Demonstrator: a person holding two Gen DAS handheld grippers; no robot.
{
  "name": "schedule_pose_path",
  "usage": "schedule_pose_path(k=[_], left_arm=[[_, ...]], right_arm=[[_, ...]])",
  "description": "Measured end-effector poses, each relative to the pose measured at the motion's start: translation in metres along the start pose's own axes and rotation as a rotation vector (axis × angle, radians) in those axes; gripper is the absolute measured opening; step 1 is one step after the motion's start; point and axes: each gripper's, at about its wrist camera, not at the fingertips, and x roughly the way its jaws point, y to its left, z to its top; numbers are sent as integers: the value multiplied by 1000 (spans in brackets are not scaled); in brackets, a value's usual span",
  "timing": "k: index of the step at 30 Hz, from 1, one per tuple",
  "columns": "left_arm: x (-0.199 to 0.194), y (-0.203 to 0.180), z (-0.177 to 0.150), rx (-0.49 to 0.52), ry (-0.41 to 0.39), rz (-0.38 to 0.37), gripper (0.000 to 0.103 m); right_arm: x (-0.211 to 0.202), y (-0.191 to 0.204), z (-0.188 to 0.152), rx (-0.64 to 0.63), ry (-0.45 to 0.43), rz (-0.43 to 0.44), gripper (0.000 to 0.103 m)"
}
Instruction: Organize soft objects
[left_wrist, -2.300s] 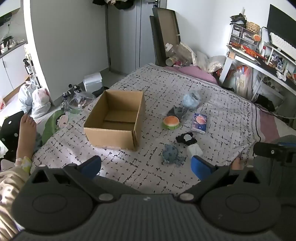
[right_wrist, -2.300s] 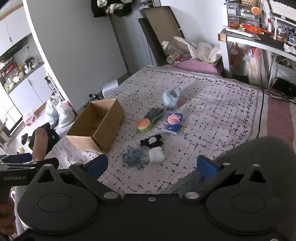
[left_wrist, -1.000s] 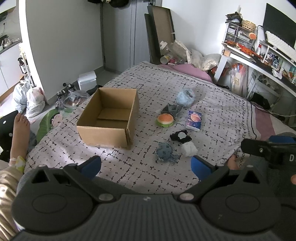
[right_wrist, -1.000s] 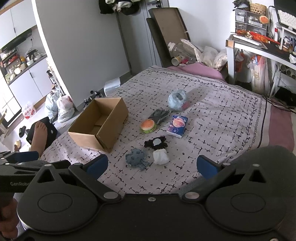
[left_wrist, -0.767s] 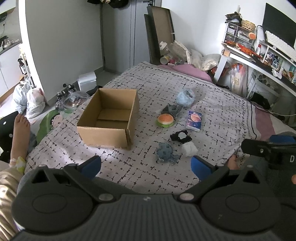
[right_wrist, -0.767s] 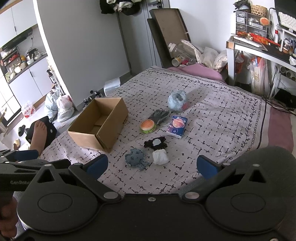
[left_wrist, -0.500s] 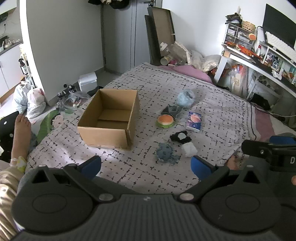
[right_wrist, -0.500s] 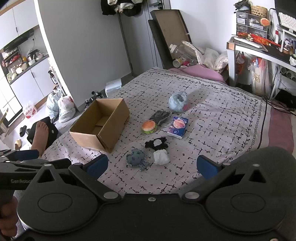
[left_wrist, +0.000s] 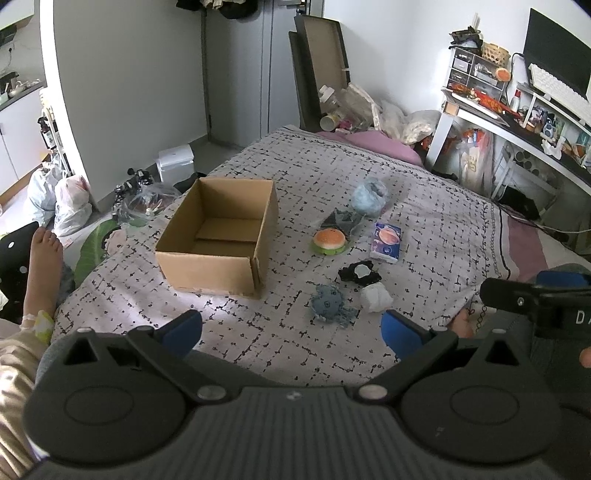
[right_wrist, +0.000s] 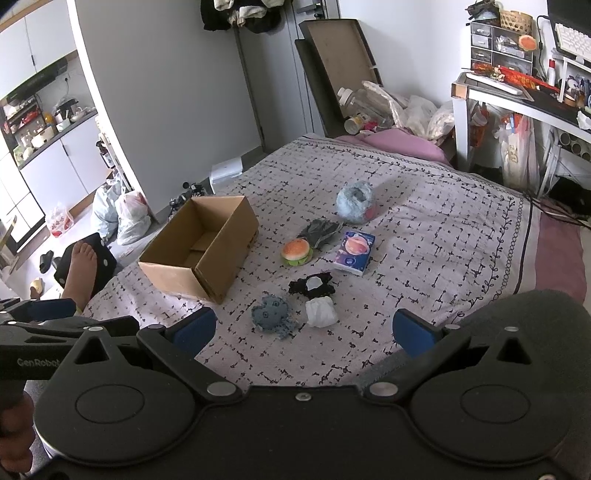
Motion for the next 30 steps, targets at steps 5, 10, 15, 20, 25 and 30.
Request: schedule_pose_path(k=[5, 10, 15, 20, 25, 30], left_arm=[[0, 0, 0, 0, 2, -1, 102], [0, 0, -1, 2, 0, -3, 102], [0, 0, -1, -1, -1, -4, 102], [0, 1, 0, -8, -2, 0, 102], [1, 1, 3, -10, -4, 0, 102], [5, -1, 5, -3, -6, 6, 102]], right_arm=[[0, 1, 0, 0, -1, 2, 103], [1, 3, -1, -5, 0, 2, 103], [1, 3, -1, -4, 4, 8, 103], [1, 3, -1, -2, 4, 13, 103], [1, -1, 0, 10, -22, 26, 103], [3, -10, 2, 36, -37, 38, 103]])
